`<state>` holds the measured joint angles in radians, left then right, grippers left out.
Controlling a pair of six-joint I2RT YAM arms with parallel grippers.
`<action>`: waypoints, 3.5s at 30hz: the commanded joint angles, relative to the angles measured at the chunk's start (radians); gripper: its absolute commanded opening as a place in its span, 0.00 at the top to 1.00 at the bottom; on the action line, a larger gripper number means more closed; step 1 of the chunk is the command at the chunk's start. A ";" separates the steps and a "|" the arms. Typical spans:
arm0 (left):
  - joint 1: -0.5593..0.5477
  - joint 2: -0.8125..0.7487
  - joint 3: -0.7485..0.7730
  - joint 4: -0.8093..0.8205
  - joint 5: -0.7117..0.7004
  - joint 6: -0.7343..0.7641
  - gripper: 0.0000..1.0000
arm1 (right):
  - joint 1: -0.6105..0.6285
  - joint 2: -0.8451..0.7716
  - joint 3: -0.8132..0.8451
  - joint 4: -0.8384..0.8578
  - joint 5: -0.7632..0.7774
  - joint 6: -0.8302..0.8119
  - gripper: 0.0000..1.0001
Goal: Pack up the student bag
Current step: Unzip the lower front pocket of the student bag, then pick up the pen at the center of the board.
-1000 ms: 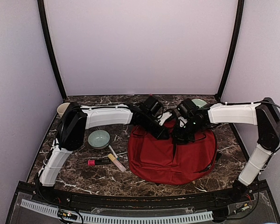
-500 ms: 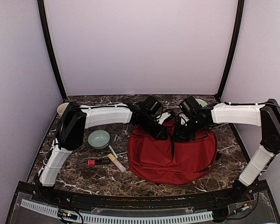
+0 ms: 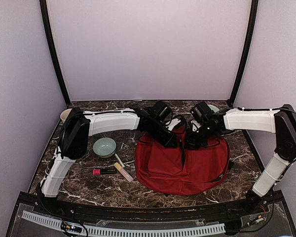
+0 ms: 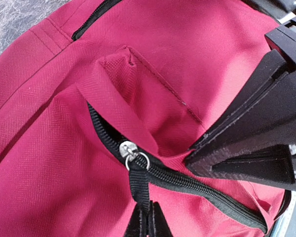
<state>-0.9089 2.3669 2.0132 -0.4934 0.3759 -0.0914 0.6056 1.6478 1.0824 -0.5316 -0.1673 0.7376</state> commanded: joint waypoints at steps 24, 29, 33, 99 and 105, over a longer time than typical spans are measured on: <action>-0.156 -0.057 0.133 -0.233 -0.074 -0.135 1.00 | -0.058 -0.201 -0.180 0.187 -0.100 0.144 1.00; -0.184 -0.081 0.135 -0.313 -0.108 -0.149 1.00 | -0.096 -0.205 -0.230 0.213 -0.133 0.147 1.00; -0.207 -0.124 0.098 -0.340 -0.141 -0.165 1.00 | -0.115 -0.213 -0.258 0.234 -0.150 0.143 1.00; -0.250 -0.466 -0.144 -0.755 -0.635 -0.607 0.43 | -0.145 -0.231 -0.125 -0.011 -0.236 -0.121 0.76; -0.190 -0.667 -0.457 -0.847 -0.701 -0.942 0.14 | -0.145 -0.260 -0.077 -0.086 -0.189 -0.161 0.71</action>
<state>-1.1385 1.8202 1.7065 -1.2072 -0.2337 -0.7544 0.4633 1.4231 0.9676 -0.5488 -0.3977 0.6170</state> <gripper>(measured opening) 0.772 0.287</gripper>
